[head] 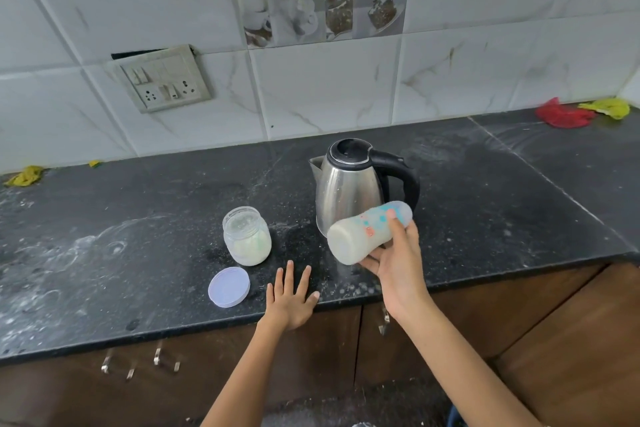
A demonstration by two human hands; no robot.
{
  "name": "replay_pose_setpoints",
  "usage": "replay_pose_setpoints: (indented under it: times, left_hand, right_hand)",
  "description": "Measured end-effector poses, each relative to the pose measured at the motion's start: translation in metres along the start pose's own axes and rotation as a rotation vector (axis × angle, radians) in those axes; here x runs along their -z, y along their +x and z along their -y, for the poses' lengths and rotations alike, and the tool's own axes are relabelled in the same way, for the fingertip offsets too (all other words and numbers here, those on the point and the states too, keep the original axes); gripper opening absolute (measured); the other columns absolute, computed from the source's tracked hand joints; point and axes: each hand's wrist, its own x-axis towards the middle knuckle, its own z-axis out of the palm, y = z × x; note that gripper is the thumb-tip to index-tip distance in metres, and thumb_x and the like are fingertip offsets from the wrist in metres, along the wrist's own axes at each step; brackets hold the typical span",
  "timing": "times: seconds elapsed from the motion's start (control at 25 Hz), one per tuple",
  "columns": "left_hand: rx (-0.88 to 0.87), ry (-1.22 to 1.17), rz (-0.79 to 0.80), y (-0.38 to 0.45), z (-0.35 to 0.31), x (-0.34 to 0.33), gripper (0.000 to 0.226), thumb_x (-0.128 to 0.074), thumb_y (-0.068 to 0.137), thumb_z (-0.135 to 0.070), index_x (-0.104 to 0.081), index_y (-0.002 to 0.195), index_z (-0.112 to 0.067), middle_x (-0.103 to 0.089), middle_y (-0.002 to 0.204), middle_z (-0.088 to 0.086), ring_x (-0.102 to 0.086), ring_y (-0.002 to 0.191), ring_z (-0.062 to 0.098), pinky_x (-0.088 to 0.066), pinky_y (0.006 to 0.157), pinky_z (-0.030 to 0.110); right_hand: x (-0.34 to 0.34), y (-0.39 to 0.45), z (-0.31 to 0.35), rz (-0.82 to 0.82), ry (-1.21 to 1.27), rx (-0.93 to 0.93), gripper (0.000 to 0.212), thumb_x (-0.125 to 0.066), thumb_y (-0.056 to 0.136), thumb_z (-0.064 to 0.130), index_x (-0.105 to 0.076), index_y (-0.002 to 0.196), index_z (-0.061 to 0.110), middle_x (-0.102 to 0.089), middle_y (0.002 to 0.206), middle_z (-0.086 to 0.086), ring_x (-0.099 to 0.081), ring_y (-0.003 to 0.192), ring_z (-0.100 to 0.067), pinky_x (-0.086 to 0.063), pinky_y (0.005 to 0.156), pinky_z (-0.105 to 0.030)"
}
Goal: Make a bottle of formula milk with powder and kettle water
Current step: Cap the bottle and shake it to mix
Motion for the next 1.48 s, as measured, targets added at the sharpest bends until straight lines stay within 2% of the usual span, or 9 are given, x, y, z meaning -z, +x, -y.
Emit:
replay_pose_setpoints:
  times: [0.16,0.32,0.48,0.76,0.92,1.04,1.2,1.32,1.48]
  left_hand:
    - [0.02,0.053,-0.02,0.0,0.002,-0.003,0.068,-0.025,0.097,-0.053,0.017,0.147,-0.034,0.03,0.155,-0.001,0.025,0.144,0.022,0.009,0.118,0.046]
    - [-0.008,-0.031,0.001,0.003,0.002,-0.003,0.063,-0.02,0.098,-0.054,0.018,0.145,-0.041,0.035,0.153,-0.002,0.03,0.142,0.022,0.013,0.116,0.047]
    - [0.009,0.04,-0.027,0.004,0.004,-0.005,0.071,-0.029,0.096,-0.054,0.016,0.147,-0.035,0.031,0.155,-0.002,0.027,0.143,0.023,0.01,0.118,0.047]
    - [-0.017,-0.035,0.001,0.0,0.002,0.001,0.063,-0.022,0.098,-0.053,0.016,0.146,-0.04,0.034,0.153,-0.001,0.03,0.142,0.024,0.013,0.115,0.047]
    - [-0.02,-0.028,-0.002,-0.003,0.001,0.002,0.063,-0.023,0.098,-0.054,0.016,0.147,-0.04,0.034,0.153,0.0,0.03,0.142,0.024,0.013,0.115,0.047]
    - [-0.023,-0.018,-0.002,-0.003,0.001,0.001,0.064,-0.024,0.098,-0.052,0.016,0.147,-0.04,0.033,0.154,0.001,0.03,0.142,0.025,0.012,0.116,0.047]
    - [-0.028,-0.042,-0.009,0.0,0.004,-0.001,0.063,-0.022,0.098,-0.054,0.017,0.146,-0.041,0.035,0.153,0.0,0.031,0.141,0.024,0.014,0.115,0.047]
    - [-0.018,-0.064,-0.019,0.001,0.003,-0.003,0.064,-0.025,0.098,-0.054,0.014,0.147,-0.041,0.033,0.154,-0.002,0.03,0.142,0.022,0.014,0.115,0.045]
    - [0.008,-0.038,-0.066,0.002,0.004,-0.007,0.064,-0.028,0.097,-0.054,0.014,0.144,-0.043,0.027,0.156,-0.004,0.025,0.144,0.021,0.01,0.117,0.045]
  right_hand:
    - [0.002,-0.007,-0.01,0.148,-0.26,-0.048,0.048,-0.067,0.082,0.042,-0.049,0.126,0.039,-0.067,0.118,-0.007,-0.074,0.095,-0.022,-0.061,0.064,-0.039]
    - [0.003,0.005,0.008,-0.067,-0.001,0.004,0.036,-0.053,0.098,0.034,-0.044,0.133,0.034,-0.065,0.117,-0.002,-0.072,0.093,-0.021,-0.06,0.064,-0.038]
    - [-0.002,-0.008,-0.009,0.183,-0.333,-0.1,0.065,-0.074,0.07,0.049,-0.049,0.128,0.038,-0.069,0.113,-0.004,-0.074,0.096,-0.02,-0.061,0.065,-0.038]
    - [0.0,-0.001,-0.004,0.097,0.058,-0.337,0.047,-0.07,0.074,0.048,-0.061,0.116,0.028,-0.072,0.101,-0.006,-0.075,0.075,-0.019,-0.061,0.063,-0.035]
    - [0.005,-0.004,-0.003,0.102,0.111,-0.471,0.031,-0.062,0.088,0.043,-0.057,0.112,0.023,-0.077,0.096,-0.013,-0.076,0.084,-0.028,-0.062,0.066,-0.041]
    - [0.007,-0.007,0.001,0.183,-0.005,-0.444,0.043,-0.062,0.088,0.025,-0.05,0.129,0.016,-0.073,0.1,-0.014,-0.074,0.09,-0.027,-0.061,0.076,-0.044]
    - [0.007,0.0,0.017,0.185,-0.176,-0.128,0.083,-0.075,0.073,0.019,-0.031,0.138,0.045,-0.071,0.111,-0.004,-0.074,0.096,-0.022,-0.062,0.068,-0.043]
    - [-0.004,-0.005,0.015,0.104,-0.086,-0.046,0.074,-0.074,0.073,0.027,-0.037,0.137,0.04,-0.063,0.117,-0.006,-0.074,0.093,-0.02,-0.061,0.063,-0.045]
    - [-0.01,-0.012,0.007,0.261,-0.191,-0.082,0.084,-0.08,0.071,0.032,-0.033,0.14,0.044,-0.067,0.115,-0.004,-0.072,0.1,-0.023,-0.061,0.063,-0.049]
